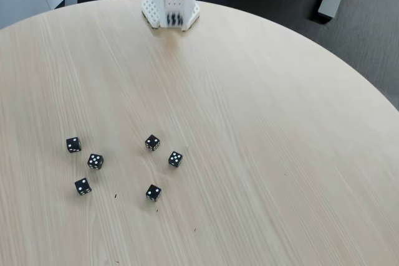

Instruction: Pick up the dice with number 6

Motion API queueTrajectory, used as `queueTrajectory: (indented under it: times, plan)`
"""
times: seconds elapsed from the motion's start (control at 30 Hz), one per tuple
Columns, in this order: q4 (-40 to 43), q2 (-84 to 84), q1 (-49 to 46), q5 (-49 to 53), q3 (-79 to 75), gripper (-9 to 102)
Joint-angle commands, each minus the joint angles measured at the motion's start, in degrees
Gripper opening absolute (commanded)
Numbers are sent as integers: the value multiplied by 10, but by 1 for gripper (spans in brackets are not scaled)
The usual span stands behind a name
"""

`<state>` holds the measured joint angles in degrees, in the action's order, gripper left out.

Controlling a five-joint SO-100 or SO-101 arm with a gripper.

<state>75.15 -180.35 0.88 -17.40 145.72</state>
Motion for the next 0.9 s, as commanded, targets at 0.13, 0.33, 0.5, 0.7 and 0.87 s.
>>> queueTrajectory:
  times: [0.13,0.33,0.5,0.7,0.87]
  plan:
    - [-5,-9,2,37,78,0]
    - [-60,-9,2,62,172,0]
    - [-111,-9,2,71,241,0]
    - [-105,-11,2,80,253,0]
    - [-104,-8,2,91,256,0]
